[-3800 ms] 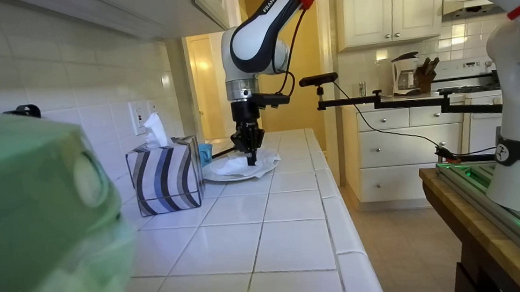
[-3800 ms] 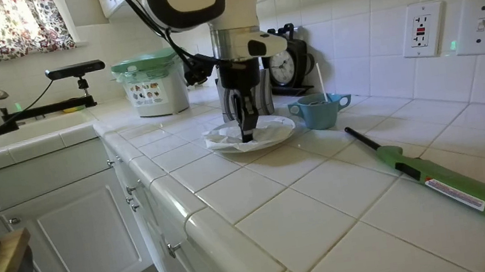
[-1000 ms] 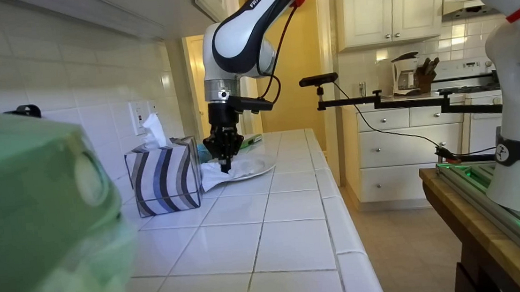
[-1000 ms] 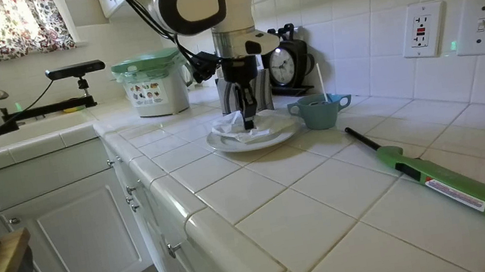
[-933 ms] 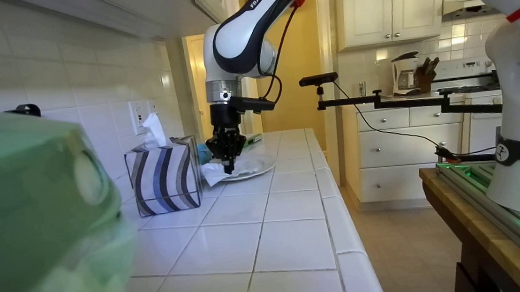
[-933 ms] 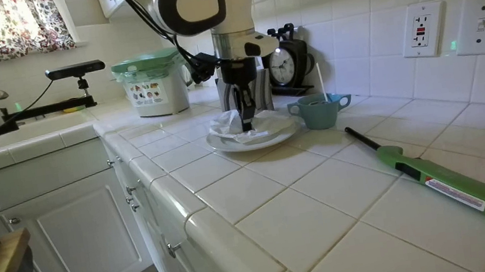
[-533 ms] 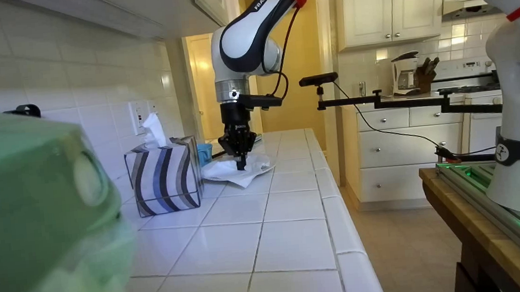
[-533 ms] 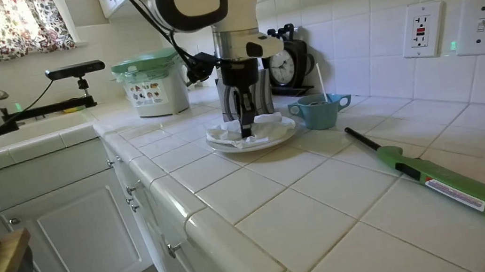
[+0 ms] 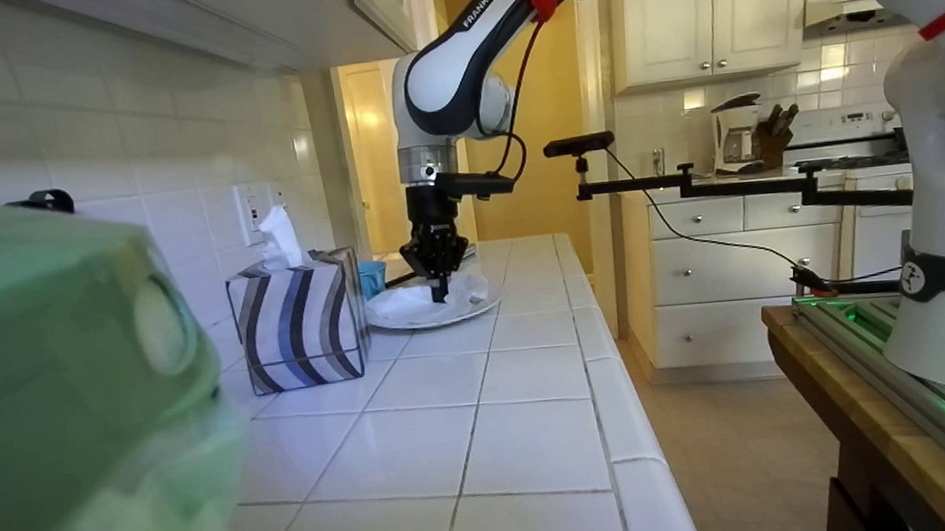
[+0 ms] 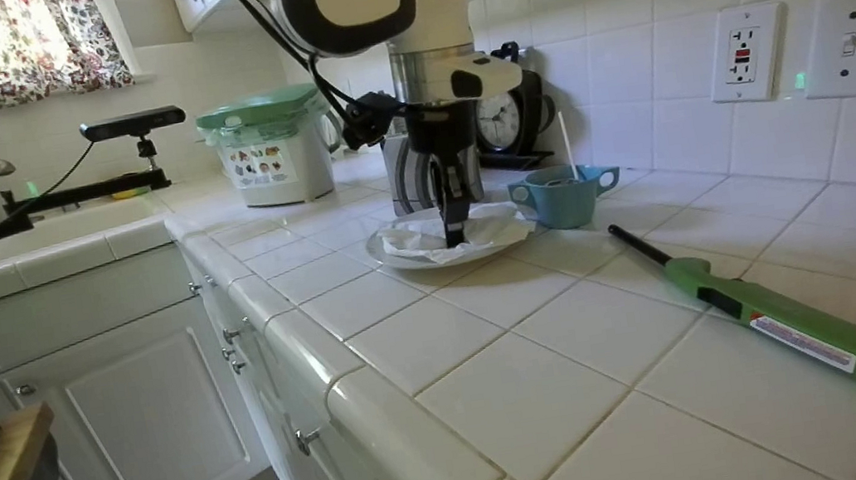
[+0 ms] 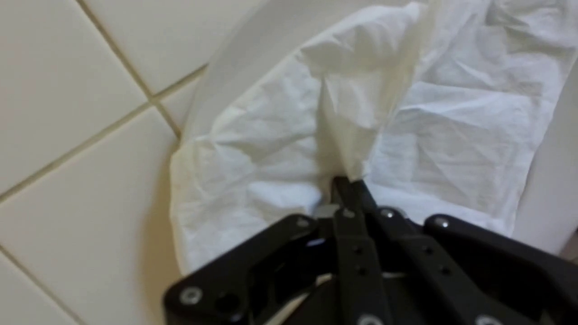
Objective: Use the tissue to wipe the plate
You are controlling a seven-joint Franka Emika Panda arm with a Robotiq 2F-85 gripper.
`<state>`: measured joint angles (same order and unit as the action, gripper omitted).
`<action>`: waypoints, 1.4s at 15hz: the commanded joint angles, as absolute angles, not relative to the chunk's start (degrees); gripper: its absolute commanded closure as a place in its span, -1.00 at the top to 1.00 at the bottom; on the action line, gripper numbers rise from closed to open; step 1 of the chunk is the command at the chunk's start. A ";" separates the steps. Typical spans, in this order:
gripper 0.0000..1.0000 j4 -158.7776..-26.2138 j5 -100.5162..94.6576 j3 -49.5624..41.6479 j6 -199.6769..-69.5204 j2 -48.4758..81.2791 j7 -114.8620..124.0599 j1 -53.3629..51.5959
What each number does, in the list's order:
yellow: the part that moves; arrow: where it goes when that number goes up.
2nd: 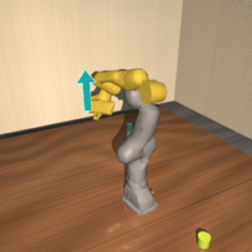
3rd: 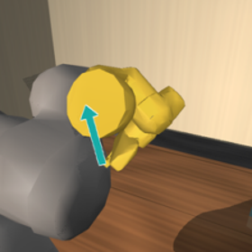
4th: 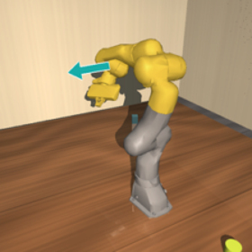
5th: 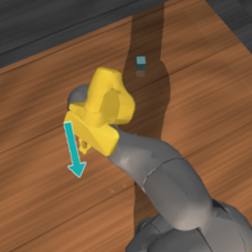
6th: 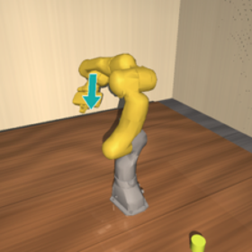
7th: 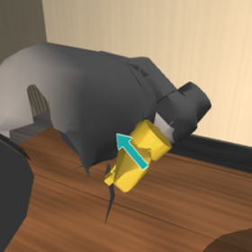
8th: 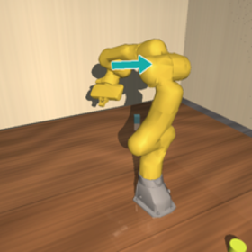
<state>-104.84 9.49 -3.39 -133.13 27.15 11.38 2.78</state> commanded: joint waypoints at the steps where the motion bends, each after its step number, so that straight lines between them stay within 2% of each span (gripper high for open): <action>1: -1.00 -103.56 10.25 -2.12 -135.02 28.99 10.19 2.78; 7: -1.00 -104.52 10.02 -0.89 -134.01 27.06 10.77 2.10; 14: -1.00 -101.25 8.71 -5.88 -132.13 25.27 13.94 4.06; 21: -1.00 -97.24 8.14 -8.88 -132.89 29.59 17.45 5.91</action>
